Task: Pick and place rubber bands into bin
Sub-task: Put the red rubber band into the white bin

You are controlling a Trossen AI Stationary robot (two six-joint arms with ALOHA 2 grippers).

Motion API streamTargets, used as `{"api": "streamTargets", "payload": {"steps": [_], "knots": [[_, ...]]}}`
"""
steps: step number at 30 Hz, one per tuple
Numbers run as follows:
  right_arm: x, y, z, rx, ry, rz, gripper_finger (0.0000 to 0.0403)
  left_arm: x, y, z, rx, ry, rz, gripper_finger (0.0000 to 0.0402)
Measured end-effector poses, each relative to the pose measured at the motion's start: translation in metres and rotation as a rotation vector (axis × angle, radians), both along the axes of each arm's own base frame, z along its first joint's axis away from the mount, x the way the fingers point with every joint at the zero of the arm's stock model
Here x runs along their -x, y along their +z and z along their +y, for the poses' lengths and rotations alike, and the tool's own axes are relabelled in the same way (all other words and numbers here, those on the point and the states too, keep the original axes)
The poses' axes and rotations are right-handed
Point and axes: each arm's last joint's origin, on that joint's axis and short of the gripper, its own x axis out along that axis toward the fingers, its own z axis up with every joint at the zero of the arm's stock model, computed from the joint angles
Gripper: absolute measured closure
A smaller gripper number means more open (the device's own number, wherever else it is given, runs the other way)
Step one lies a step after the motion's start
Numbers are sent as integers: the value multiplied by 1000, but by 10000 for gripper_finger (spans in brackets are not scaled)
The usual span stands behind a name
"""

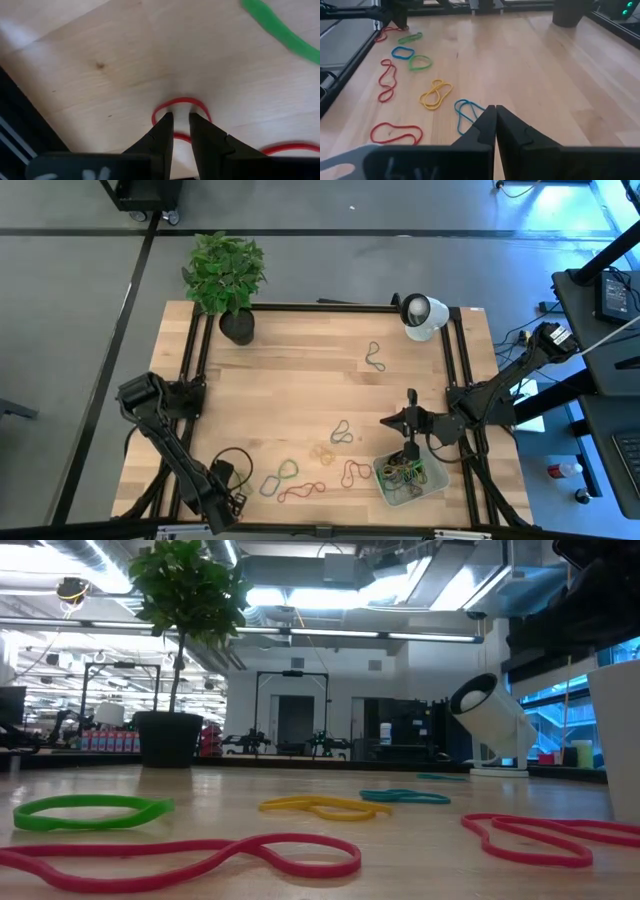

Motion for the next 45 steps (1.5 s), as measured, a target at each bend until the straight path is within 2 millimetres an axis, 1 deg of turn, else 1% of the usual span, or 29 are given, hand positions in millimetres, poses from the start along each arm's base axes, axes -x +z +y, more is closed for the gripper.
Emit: {"api": "streamTargets", "payload": {"steps": [7, 15, 21, 24, 32, 35, 38, 45], "knots": [[0, 1, 1, -33, -2, -7, 388, 0, -5, 0, -13, -10, 7, 344], [0, 0, 2, -55, 33, 7, 388, 0, 5, 0, -12, -11, -7, 354], [0, 0, 2, -44, 40, 9, 388, -3, 7, -2, 1, 3, -37, 354], [0, 0, 2, -42, 40, 9, 388, -8, 8, -3, 27, 9, -57, 343], [0, 0, 2, -40, 41, 10, 388, -10, 7, -1, 6, 2, -91, 280], [0, 0, 2, -40, 41, 10, 388, -10, 8, -1, 6, 3, -97, 265], [0, 0, 2, -40, 41, 10, 388, -11, 8, -3, 23, 4, -114, 259], [0, 0, 2, -39, 40, 13, 388, -14, 8, -5, 33, -2, -165, 263]]}}
